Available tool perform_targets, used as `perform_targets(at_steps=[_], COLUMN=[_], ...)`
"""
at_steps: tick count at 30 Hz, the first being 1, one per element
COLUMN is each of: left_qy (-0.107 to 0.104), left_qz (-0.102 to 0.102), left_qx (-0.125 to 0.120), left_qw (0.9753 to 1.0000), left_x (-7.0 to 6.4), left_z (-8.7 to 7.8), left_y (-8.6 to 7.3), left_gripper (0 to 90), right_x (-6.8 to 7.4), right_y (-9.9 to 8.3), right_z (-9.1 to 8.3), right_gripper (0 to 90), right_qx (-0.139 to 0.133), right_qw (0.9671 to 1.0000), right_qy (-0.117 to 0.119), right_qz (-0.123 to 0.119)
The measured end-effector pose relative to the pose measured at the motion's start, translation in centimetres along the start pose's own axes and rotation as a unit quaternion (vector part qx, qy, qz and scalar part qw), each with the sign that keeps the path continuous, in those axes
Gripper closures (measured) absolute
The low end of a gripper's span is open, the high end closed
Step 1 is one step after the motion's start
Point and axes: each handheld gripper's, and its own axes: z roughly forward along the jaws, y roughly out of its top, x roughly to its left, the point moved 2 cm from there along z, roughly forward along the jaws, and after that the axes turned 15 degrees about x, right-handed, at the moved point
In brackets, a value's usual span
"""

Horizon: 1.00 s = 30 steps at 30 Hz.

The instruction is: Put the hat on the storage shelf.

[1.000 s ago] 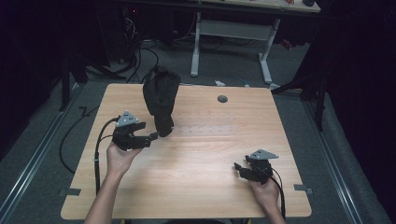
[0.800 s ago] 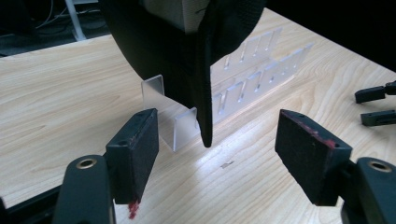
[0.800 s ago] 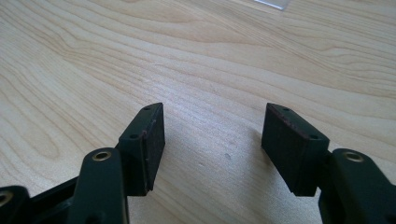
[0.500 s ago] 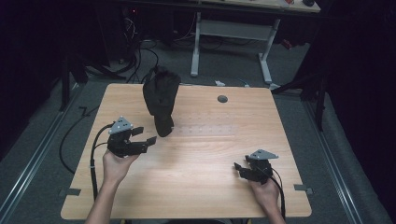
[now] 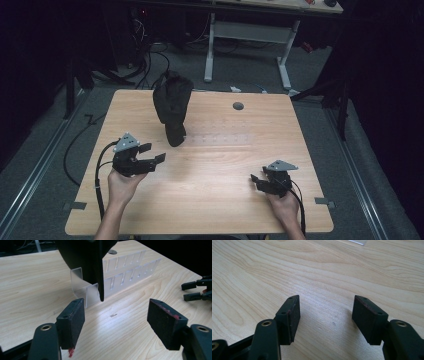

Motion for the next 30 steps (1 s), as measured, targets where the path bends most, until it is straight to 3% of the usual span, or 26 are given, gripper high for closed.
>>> perform_targets(at_steps=[17, 25, 30], left_qy=[0.002, 0.025, 0.029], left_qz=[-0.038, -0.033, -0.045], left_qx=[-0.003, -0.002, 0.004], left_qw=[0.9993, 0.9991, 0.9985], left_x=[1.1, 1.9, 2.6], left_z=[-0.8, -0.6, -0.3], left_y=[-2.4, -3.9, -4.9], left_gripper=[30.3, 31.4, 31.3], right_x=[0.0, 0.0, 0.0], right_y=[0.0, 0.0, 0.0], right_z=[0.0, 0.0, 0.0], right_gripper=[39.7, 39.7, 39.7], right_qx=[0.0, 0.0, 0.0], right_qw=[1.0, 1.0, 1.0], right_qy=[0.0, 0.0, 0.0], right_qz=[0.001, 0.001, 0.001])
